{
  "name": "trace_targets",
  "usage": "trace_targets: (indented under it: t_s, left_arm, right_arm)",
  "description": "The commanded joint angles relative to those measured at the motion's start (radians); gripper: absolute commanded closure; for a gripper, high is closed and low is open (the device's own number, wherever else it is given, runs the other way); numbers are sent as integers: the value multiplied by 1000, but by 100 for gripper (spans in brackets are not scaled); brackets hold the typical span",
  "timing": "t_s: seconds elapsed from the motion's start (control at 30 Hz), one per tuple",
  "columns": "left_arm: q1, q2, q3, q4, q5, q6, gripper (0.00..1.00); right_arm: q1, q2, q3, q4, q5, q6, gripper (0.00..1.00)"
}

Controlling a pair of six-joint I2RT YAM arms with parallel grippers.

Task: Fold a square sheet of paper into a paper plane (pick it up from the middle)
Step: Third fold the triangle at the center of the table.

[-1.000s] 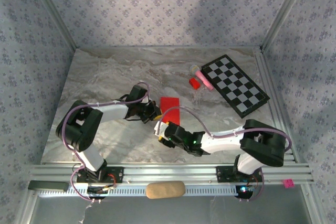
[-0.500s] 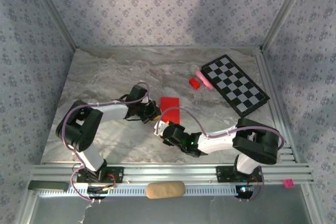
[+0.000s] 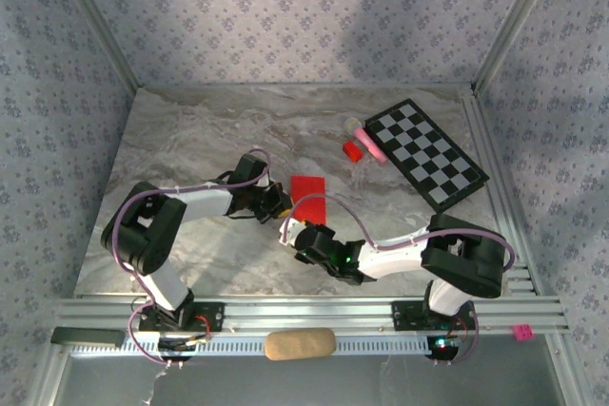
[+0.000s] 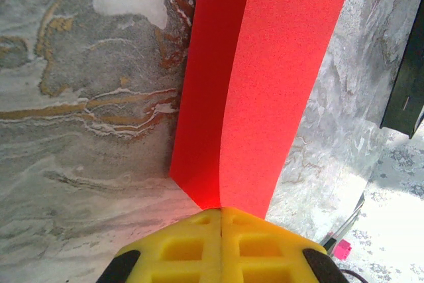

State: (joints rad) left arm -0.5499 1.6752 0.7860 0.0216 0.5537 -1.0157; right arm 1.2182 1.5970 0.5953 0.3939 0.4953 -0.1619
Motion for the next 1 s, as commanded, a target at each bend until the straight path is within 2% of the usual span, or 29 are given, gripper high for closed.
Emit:
trace_targets:
  t_s: [0.0,0.47,0.57,0.6,0.67,0.8,0.97]
  left_arm:
    - [6,-35,2,-8,13,-10,100]
    - [7,-38,1,-6,9,-14,99]
    - [6,-50,-4,-11,-8,-14,92]
    - [8,-60,-5,-21,-20,-11,86]
    - [12,-83,-6,-48,-46,0,79]
    - [32,-152,3,-125,-113,35,64]
    - [63,-206,52,-203,-151,114,59]
  right_arm:
    - [7,-17,-3,21,25,35,72]
    - [2,-21,-4,4,10,66,89]
    - [-8,-26,-5,-8,-27,88,95]
    - [-13,-31,-5,-11,-45,99,96]
    - [-24,-39,-8,-16,-83,122,97]
    - [-79,-62,-20,-22,-249,183,97]
    - [-161,-76,-24,-16,-502,274,98]
